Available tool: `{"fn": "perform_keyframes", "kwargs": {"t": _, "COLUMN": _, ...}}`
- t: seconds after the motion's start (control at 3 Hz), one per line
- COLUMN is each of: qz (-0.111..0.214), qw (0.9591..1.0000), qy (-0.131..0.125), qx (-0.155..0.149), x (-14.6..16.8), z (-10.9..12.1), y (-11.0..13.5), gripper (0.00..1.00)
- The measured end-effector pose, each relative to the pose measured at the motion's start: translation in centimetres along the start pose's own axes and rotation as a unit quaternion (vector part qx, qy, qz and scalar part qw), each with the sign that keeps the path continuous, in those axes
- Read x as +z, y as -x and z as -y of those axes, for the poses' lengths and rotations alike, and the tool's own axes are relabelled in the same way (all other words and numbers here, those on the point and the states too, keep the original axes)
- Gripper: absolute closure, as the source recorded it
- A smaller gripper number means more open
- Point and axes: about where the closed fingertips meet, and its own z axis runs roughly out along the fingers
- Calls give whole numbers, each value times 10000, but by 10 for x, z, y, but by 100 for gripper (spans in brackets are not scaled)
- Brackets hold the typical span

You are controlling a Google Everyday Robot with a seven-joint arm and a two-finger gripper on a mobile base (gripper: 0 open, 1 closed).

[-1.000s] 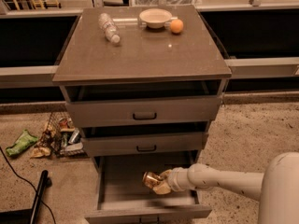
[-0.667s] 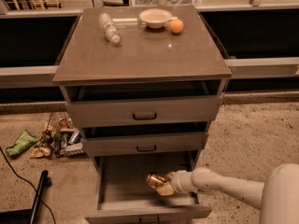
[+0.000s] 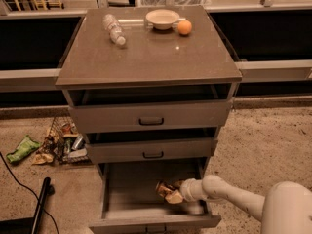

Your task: Place orange can into bottom drawer

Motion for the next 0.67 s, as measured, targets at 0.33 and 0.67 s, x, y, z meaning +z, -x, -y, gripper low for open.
{"fn": "perform_keyframes", "kwargs": {"t": 0.33, "qz": -95, "qw": 9999, "qy": 88, "qx": -41, "x": 13, "z": 6, "y": -5, "gripper": 100}}
{"fn": "perform_keyframes", "kwargs": {"t": 0.67, "qz": -121, "qw": 9998, "qy": 169, "qx": -6, "x": 21, "z": 10, "y": -8, "gripper": 81}}
